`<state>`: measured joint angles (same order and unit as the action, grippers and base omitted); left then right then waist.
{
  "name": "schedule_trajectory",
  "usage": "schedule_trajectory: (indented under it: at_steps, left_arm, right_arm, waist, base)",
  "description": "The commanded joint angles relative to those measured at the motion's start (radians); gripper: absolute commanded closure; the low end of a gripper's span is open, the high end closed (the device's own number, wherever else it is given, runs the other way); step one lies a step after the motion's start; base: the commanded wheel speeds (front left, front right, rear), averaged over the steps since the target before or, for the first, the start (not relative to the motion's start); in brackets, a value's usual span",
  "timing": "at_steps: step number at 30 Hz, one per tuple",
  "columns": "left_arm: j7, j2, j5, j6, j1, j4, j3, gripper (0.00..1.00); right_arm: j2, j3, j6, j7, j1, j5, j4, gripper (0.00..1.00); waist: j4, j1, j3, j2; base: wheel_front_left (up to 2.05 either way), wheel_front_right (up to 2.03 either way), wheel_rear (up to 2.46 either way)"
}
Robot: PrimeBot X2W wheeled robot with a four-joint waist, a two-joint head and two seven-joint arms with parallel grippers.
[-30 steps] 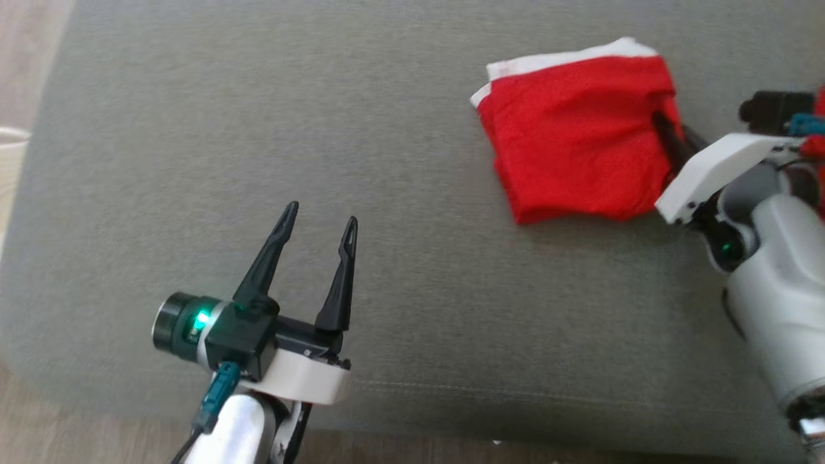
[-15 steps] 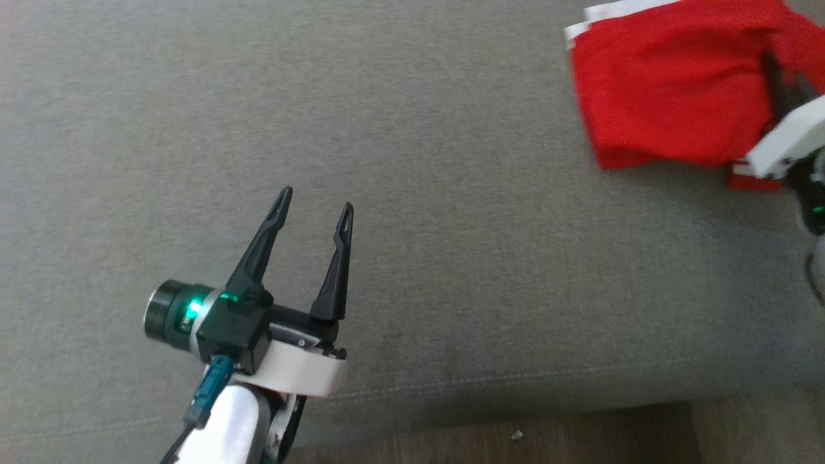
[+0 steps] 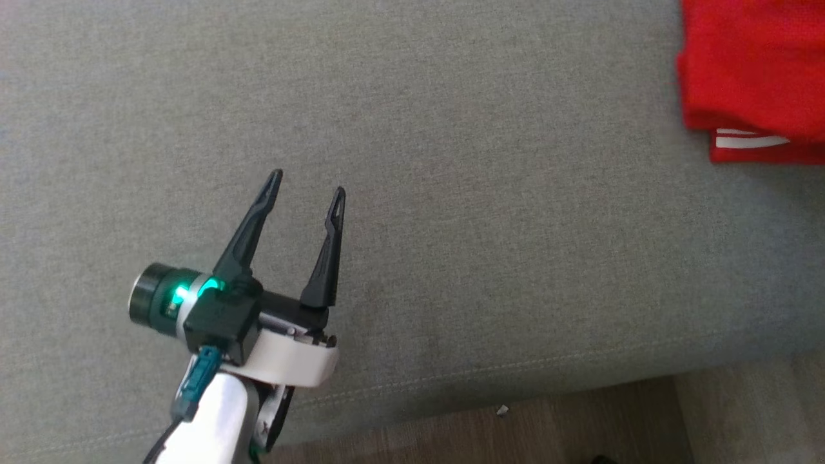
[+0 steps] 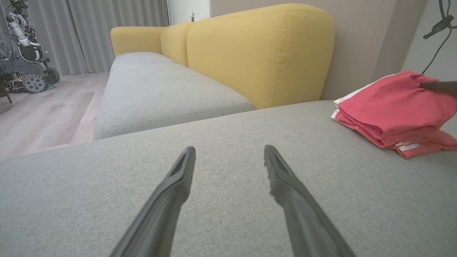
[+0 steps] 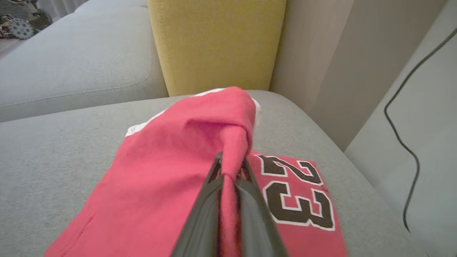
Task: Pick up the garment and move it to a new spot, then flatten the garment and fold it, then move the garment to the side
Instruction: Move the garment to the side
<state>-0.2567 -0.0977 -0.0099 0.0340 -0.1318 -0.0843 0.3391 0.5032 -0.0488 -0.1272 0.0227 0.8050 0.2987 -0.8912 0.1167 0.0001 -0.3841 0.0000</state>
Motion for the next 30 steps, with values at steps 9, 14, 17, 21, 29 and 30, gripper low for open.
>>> schedule_trajectory:
  at_steps: [9, 14, 17, 21, 29, 30]
  left_arm:
    - [-0.005, -0.012, 0.001, -0.004, -0.039, -0.028, -0.023, 0.0]
    - [-0.005, -0.006, -0.003, 0.005, -0.032, -0.021, -0.024, 0.0]
    - [-0.005, 0.003, -0.015, 0.015, -0.02, -0.013, -0.03, 0.0]
    - [-0.005, 0.019, -0.042, 0.032, 0.001, -0.001, -0.051, 0.0]
    - [-0.005, 0.04, -0.105, 0.063, 0.07, 0.039, -0.115, 0.0]
    - [-0.005, 0.041, -0.106, 0.065, 0.078, 0.037, -0.122, 0.0]
  right_arm:
    - [-0.078, 0.259, -0.003, 0.029, -0.081, -0.36, 0.21, 0.0]
    - [-0.191, 0.3, -0.003, 0.018, -0.148, -0.475, 0.38, 0.0]
    - [-0.285, 0.243, -0.003, -0.026, -0.221, -0.481, 0.476, 0.0]
    - [-0.368, 0.123, -0.003, -0.118, -0.319, -0.408, 0.52, 0.0]
    - [-0.435, -0.035, -0.003, -0.282, -0.475, -0.306, 0.463, 0.0]
    - [-0.439, -0.035, -0.003, -0.283, -0.493, -0.293, 0.489, 0.0]
  waist:
    - [-0.017, -0.0001, 0.013, 0.0]
    - [-0.039, -0.0001, 0.047, 0.0]
    - [-0.064, -0.0001, 0.083, 0.0]
    - [-0.104, -0.0001, 0.141, 0.0]
    - [-0.178, -0.0001, 0.267, 0.0]
    - [-0.186, -0.0001, 0.28, 0.0]
  base:
    - [0.0, 0.0, 0.0]
    - [0.0, 0.0, 0.0]
    - [0.0, 0.0, 0.0]
    - [0.0, 0.0, 0.0]
    - [0.0, 0.0, 0.0]
    - [0.0, 0.0, 0.0]
